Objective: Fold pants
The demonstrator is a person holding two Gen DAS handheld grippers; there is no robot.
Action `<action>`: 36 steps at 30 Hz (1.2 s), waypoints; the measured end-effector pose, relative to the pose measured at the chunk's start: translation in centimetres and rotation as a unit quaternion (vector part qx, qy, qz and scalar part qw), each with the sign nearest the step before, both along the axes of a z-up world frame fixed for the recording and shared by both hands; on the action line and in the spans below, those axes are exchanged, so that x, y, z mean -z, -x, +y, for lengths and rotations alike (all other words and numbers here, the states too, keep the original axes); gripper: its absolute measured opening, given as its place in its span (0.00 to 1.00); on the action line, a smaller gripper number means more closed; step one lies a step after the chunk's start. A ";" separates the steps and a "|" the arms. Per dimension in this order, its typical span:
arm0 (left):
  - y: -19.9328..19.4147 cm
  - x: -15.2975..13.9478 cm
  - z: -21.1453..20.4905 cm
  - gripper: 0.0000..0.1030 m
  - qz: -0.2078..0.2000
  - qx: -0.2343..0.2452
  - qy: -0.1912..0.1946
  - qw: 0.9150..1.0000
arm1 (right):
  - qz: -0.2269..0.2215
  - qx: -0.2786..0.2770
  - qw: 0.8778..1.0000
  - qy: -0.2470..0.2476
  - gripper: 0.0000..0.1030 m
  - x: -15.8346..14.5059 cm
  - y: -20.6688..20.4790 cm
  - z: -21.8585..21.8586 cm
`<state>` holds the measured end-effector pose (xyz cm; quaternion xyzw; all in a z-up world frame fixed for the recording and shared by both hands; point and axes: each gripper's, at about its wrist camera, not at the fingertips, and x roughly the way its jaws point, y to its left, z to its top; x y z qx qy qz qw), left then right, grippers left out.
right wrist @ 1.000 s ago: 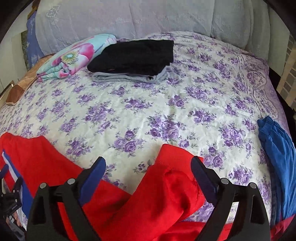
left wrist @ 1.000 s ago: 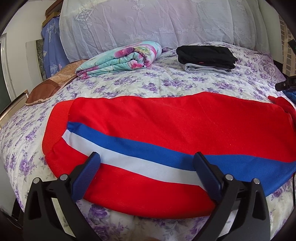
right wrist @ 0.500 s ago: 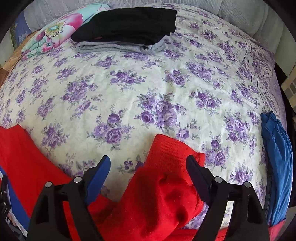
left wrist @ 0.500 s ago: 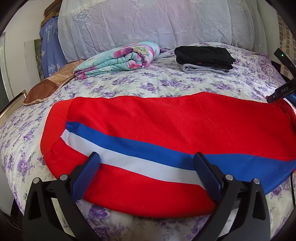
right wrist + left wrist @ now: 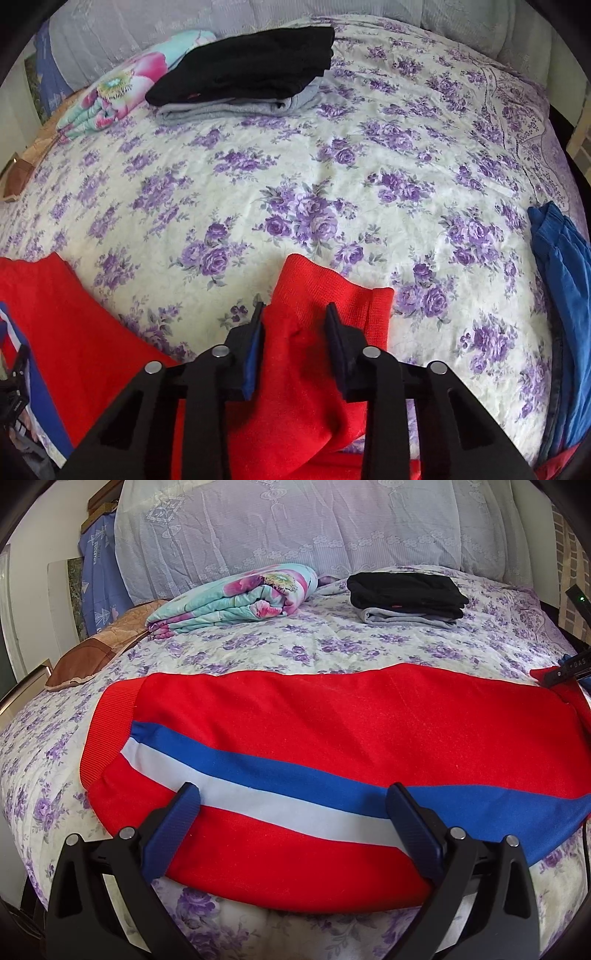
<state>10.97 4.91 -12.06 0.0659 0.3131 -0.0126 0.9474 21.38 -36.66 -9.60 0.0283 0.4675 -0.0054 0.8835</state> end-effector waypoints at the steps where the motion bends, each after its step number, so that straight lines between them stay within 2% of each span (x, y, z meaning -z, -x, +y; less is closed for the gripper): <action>1: 0.0 0.0 0.0 0.95 0.000 0.000 0.000 1.000 | -0.015 0.006 1.000 -0.014 0.23 -0.6 0.7 -0.6; 4: 0.0 0.0 -0.1 0.95 0.000 0.001 0.000 1.000 | -0.067 0.023 0.995 -0.072 0.22 -2.3 4.0 -2.7; 6: 0.0 0.0 -0.1 0.95 0.000 0.001 0.000 1.000 | -0.104 0.039 0.987 -0.119 0.21 -3.1 7.2 -4.5; 9: 0.0 0.0 -0.1 0.95 0.000 0.001 0.000 1.000 | -0.158 0.074 0.962 -0.210 0.21 -2.8 13.2 -7.9; 11: 0.0 0.0 -0.1 0.95 0.000 0.000 0.000 1.000 | -0.169 0.097 0.949 -0.247 0.24 -1.1 17.0 -9.6; 12: 0.0 0.0 -0.1 0.95 0.000 0.000 0.000 1.000 | -0.162 0.107 0.950 -0.246 0.33 0.0 18.6 -10.1; 13: 0.0 0.0 -0.1 0.95 0.000 0.000 0.000 1.000 | -0.152 0.120 0.952 -0.239 0.61 1.0 20.0 -10.5; 14: 0.0 0.0 -0.1 0.95 0.000 0.000 0.000 1.000 | -0.151 0.136 0.951 -0.233 0.71 1.7 21.1 -10.8; 15: 0.0 0.0 -0.1 0.95 0.000 0.000 -0.001 1.000 | -0.151 0.144 0.948 -0.238 0.72 2.2 22.1 -11.3; 19: 0.2 0.0 -0.4 0.95 0.000 -0.001 -0.004 1.000 | -0.127 0.121 0.927 -0.333 0.72 3.5 23.0 -11.5; 21: 0.2 0.0 -0.4 0.95 0.000 -0.001 -0.005 1.000 | -0.107 0.114 0.918 -0.365 0.72 4.4 22.4 -10.8; 22: 0.1 0.0 -0.4 0.95 0.000 -0.001 -0.006 1.000 | -0.104 0.118 0.916 -0.368 0.72 4.7 22.1 -10.5; 24: 0.1 0.0 -0.4 0.95 0.000 0.000 -0.006 1.000 | -0.123 0.142 0.916 -0.356 0.71 4.4 22.0 -10.3; 26: 0.2 0.0 -0.4 0.95 0.000 0.000 -0.006 1.000 | -0.147 0.141 0.912 -0.357 0.71 3.3 22.2 -10.5; 28: 0.1 0.0 -0.3 0.95 0.000 0.000 -0.006 1.000 | -0.158 0.135 0.904 -0.373 0.71 2.6 22.3 -10.7; 30: 0.2 0.0 -0.3 0.95 0.000 0.000 -0.005 1.000 | -0.149 0.127 0.895 -0.400 0.71 2.8 21.7 -10.8; 32: 0.2 0.0 -0.3 0.95 0.000 0.000 -0.006 1.000 | -0.126 0.127 0.888 -0.424 0.66 3.8 20.5 -10.7; 34: 0.2 0.0 -0.4 0.95 0.000 0.000 -0.006 1.000 | -0.102 0.128 0.879 -0.447 0.45 5.0 19.0 -10.4; 36: 0.2 0.1 -0.4 0.95 0.000 0.000 -0.005 1.000 | -0.086 0.124 0.874 -0.461 0.40 5.7 17.5 -10.1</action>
